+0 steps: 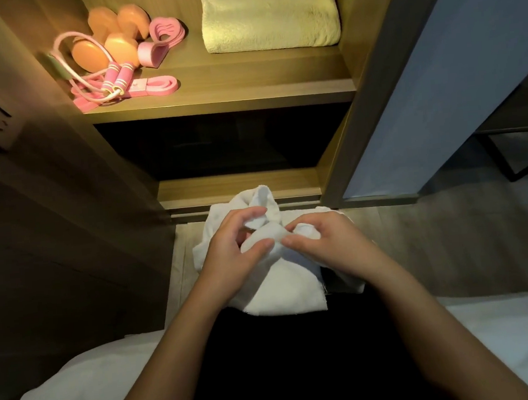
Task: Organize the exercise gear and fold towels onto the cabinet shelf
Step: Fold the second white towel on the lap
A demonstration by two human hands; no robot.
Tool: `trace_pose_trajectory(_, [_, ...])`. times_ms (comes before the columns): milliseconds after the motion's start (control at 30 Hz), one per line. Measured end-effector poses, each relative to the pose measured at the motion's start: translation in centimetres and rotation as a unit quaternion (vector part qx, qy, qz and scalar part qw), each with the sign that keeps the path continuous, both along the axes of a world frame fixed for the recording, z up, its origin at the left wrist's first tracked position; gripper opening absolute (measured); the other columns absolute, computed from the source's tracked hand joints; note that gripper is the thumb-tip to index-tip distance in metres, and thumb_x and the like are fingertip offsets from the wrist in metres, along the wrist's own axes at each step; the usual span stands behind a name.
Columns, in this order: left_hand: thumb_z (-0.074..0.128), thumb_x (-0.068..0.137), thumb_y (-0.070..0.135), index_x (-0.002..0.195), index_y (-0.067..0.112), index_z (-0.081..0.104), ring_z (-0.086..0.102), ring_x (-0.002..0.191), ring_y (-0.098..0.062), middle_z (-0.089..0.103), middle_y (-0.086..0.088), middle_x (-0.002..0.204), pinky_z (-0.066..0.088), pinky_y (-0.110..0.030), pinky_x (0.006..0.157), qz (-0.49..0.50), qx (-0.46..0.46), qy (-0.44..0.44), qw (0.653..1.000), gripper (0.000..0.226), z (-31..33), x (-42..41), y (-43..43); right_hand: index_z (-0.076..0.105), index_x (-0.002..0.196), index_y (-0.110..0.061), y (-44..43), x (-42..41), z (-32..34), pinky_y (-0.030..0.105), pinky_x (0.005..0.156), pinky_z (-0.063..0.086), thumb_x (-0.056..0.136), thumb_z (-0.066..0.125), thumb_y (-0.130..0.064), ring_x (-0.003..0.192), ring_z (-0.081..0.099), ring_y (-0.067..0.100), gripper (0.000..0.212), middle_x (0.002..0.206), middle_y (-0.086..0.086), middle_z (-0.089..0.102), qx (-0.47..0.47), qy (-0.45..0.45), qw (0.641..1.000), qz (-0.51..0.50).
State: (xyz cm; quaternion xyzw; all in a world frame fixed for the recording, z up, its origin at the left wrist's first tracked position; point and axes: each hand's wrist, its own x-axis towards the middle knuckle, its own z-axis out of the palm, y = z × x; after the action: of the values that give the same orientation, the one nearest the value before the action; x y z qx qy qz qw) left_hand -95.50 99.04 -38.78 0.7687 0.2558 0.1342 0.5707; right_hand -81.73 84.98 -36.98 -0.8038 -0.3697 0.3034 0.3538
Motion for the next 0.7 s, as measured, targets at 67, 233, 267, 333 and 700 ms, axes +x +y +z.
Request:
trace_pose_trajectory(67, [0.063, 0.093, 0.016, 0.123, 0.03, 0.059, 0.061, 0.094, -0.006, 0.06, 0.012, 0.113, 0.055, -0.026, 0.079, -0.006, -0.012, -0.01, 1.0, 0.034, -0.3, -0.5, 0.3, 0.064, 0.076, -0.048, 0.9, -0.5, -0.6, 0.02, 0.069, 0.041, 0.084, 0.07, -0.042, 0.083, 0.058, -0.004, 0.011, 0.079, -0.026, 0.066, 0.004, -0.005, 1.0, -0.005])
trace_pose_trajectory(233, [0.057, 0.095, 0.017, 0.1, 0.031, 0.065, 0.052, 0.066, -0.001, 0.062, 0.008, 0.084, 0.044, -0.013, 0.058, 0.103, -0.012, -0.02, 0.994, 0.017, -0.6, -0.8, 1.5, 0.059, 0.076, -0.05, 0.9, -1.3, -1.4, 0.035, 0.086, 0.05, 0.08, 0.074, -0.037, 0.095, 0.058, 0.005, 0.02, 0.097, -0.025, 0.061, 0.065, -0.042, 0.997, 0.016])
trace_pose_trajectory(267, [0.061, 0.092, 0.016, 0.097, 0.033, 0.063, 0.053, 0.064, 0.001, 0.062, 0.014, 0.083, 0.045, -0.014, 0.058, 0.122, -0.006, -0.011, 0.992, 0.018, -0.6, -0.7, 1.8, 0.061, 0.077, -0.047, 0.7, -1.4, -1.6, 0.037, 0.087, 0.05, 0.08, 0.073, -0.038, 0.096, 0.059, 0.005, 0.015, 0.098, -0.025, 0.062, 0.077, -0.034, 0.996, 0.027])
trace_pose_trajectory(333, [0.066, 0.088, 0.013, 0.101, 0.037, 0.057, 0.057, 0.069, 0.002, 0.061, 0.025, 0.088, 0.048, -0.015, 0.059, 0.119, -0.003, 0.001, 0.993, 0.029, -0.4, -0.4, 2.4, 0.063, 0.085, -0.037, 0.3, -1.4, -2.0, 0.042, 0.085, 0.051, 0.081, 0.067, -0.041, 0.091, 0.061, 0.007, 0.007, 0.094, -0.021, 0.066, 0.082, -0.011, 0.996, 0.041])
trace_pose_trajectory(700, [0.054, 0.098, 0.013, 0.08, 0.002, 0.065, 0.051, 0.061, -0.003, 0.057, 0.004, 0.065, 0.041, -0.015, 0.058, -0.045, -0.063, 0.094, 0.993, 0.023, 0.4, -0.3, 2.8, 0.065, 0.117, -0.042, 0.8, -2.5, -2.2, 0.042, 0.091, 0.049, 0.089, 0.053, -0.043, 0.104, 0.063, 0.005, 0.031, 0.11, -0.022, 0.069, 0.067, 0.0, 0.996, 0.064])
